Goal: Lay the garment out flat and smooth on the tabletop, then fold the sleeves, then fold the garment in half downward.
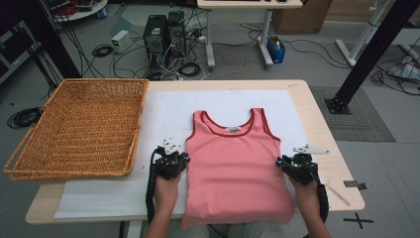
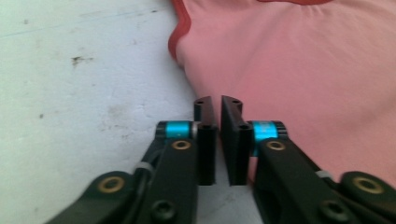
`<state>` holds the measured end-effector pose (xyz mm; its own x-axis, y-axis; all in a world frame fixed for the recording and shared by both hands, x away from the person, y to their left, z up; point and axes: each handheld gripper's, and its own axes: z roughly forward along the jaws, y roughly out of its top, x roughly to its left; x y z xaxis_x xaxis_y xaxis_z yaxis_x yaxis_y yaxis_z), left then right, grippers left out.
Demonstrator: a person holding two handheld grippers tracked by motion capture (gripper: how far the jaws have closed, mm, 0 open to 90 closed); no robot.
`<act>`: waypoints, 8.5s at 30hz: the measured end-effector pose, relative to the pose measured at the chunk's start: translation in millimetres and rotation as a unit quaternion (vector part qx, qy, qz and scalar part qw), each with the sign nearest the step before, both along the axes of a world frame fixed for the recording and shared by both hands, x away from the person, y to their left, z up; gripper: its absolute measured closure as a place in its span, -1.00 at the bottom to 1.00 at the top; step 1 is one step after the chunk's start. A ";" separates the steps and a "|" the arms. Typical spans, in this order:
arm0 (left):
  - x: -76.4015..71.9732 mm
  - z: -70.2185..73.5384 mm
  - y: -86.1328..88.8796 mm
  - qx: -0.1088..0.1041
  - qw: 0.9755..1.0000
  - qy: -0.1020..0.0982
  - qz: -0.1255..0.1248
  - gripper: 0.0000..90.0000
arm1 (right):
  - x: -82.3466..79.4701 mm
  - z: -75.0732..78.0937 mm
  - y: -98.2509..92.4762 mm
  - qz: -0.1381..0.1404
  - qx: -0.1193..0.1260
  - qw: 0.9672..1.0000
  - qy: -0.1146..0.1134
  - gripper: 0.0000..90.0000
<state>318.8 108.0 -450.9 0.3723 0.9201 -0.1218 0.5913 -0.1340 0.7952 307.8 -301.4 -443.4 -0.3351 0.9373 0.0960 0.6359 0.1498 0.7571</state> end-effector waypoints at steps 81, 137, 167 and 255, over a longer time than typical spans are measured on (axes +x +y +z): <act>170.5 51.1 2.9 -0.027 0.993 0.008 -0.111 -0.35 | 74.8 62.9 -18.9 0.079 0.029 0.995 -0.055 -0.52; 181.0 19.8 -9.5 -0.098 0.994 0.008 -0.043 0.92 | 195.6 19.5 30.0 0.057 -0.049 0.996 0.046 0.94; 9.4 41.5 4.7 -0.179 0.960 -0.169 -0.135 0.89 | 32.9 54.5 0.0 0.136 0.041 0.978 -0.150 0.93; 44.9 39.3 26.3 -0.096 0.987 -0.070 -0.111 -0.41 | 32.5 28.7 -26.6 0.076 0.064 0.991 -0.090 -0.54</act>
<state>363.8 134.3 -411.7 0.5881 0.7789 -0.2179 0.4460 -0.0876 0.8907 340.3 -328.0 -414.6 -0.4934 0.8591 0.1359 0.4662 0.1293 0.8752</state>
